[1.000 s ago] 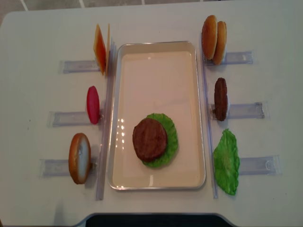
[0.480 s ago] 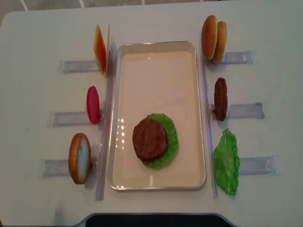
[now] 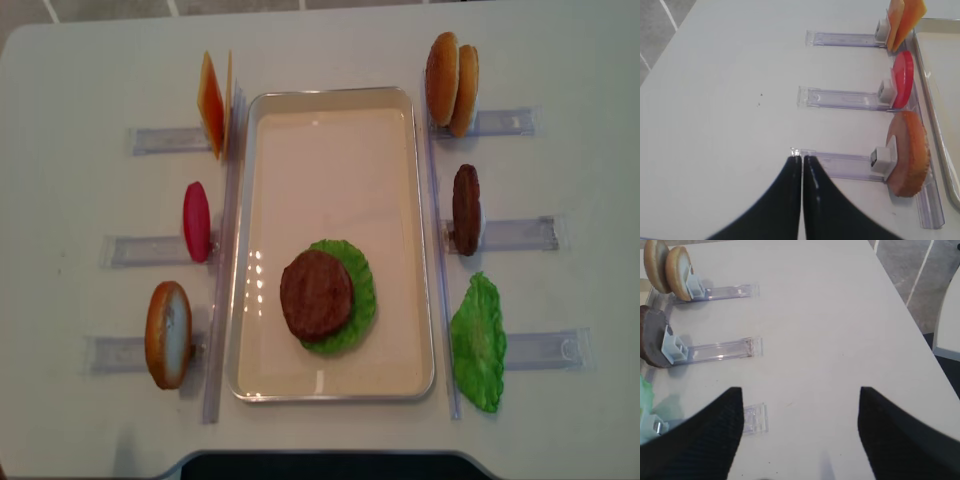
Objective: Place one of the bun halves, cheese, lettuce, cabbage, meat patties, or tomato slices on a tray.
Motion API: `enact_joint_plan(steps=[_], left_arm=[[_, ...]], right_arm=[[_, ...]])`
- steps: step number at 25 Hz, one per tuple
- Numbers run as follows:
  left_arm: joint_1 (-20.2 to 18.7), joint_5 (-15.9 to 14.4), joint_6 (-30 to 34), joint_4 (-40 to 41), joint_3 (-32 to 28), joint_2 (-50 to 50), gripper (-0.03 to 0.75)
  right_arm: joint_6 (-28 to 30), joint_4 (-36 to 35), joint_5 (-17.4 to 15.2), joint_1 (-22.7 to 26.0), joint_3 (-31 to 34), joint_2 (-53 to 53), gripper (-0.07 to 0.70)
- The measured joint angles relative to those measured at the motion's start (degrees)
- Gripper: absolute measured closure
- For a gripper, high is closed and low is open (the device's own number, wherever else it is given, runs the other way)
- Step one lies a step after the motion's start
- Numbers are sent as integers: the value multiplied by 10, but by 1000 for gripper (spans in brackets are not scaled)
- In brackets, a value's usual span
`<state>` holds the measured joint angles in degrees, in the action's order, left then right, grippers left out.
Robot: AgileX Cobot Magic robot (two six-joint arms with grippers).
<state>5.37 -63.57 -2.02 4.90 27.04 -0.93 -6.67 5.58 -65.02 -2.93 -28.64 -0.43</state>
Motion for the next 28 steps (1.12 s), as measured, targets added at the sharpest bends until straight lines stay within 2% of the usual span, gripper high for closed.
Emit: enact_joint_plan(steps=[19, 21, 23, 25, 26, 27, 28], left_arm=[[0, 0, 2, -1, 0, 0, 716], [0, 0, 10, -7, 0, 0, 699], [0, 0, 20, -12, 0, 0, 608], [0, 0, 20, -13, 0, 0, 414], [0, 0, 20, -14, 0, 0, 273], [0, 0, 20, -14, 0, 0, 171], [0, 0, 20, -14, 0, 0, 118]], right_arm=[[0, 0, 0, 0, 1, 0, 139], [0, 0, 0, 0, 1, 0, 139], [0, 0, 0, 0, 1, 0, 139], [0, 0, 0, 0, 1, 0, 139], [0, 0, 0, 0, 1, 0, 139], [0, 0, 0, 0, 1, 0, 139], [0, 0, 0, 0, 1, 0, 139]])
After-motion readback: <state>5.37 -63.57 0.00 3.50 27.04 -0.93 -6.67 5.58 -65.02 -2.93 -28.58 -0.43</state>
